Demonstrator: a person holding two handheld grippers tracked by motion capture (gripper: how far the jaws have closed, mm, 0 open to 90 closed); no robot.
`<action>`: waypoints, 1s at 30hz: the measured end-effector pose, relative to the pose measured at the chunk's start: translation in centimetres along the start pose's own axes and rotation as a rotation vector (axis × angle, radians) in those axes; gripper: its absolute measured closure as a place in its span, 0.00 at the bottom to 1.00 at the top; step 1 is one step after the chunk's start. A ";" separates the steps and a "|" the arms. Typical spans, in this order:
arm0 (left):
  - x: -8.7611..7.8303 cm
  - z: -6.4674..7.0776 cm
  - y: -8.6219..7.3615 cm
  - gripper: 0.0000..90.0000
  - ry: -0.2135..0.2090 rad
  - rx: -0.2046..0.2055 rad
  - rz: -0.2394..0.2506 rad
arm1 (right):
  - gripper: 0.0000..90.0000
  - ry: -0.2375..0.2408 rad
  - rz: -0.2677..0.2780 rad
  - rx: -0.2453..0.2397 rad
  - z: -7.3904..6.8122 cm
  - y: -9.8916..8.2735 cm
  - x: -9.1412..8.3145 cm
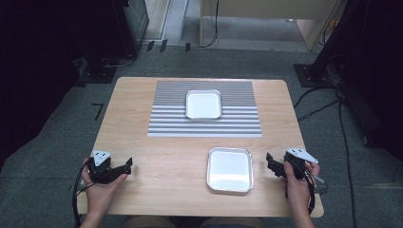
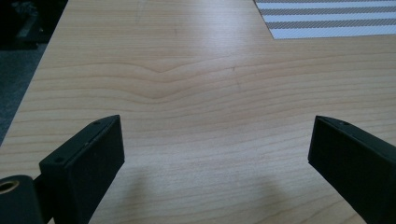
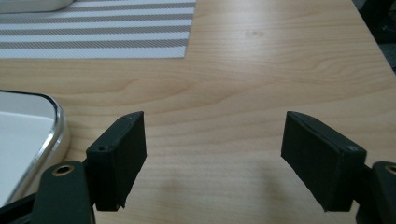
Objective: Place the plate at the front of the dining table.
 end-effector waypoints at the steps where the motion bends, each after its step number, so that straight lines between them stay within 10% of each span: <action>1: 0.0 -0.2 -0.1 0.04 0.002 -0.003 -0.003 | 0.25 -0.004 -0.002 -0.003 0.2 -0.2 -0.1; 30: 0.2 -3.0 -2.2 0.05 0.079 0.012 -0.111 | 0.18 -0.109 -0.084 -0.017 4.0 -3.7 -2.9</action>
Point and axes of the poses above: each handheld gripper's, and its own axes: x roughly forward along the jaws, y roughly out of its top, z roughly to its right, the point moved 9 cm from there along x, roughly forward along the jaws, and after that the axes turned 11 degrees about y, right-handed, at the moved point
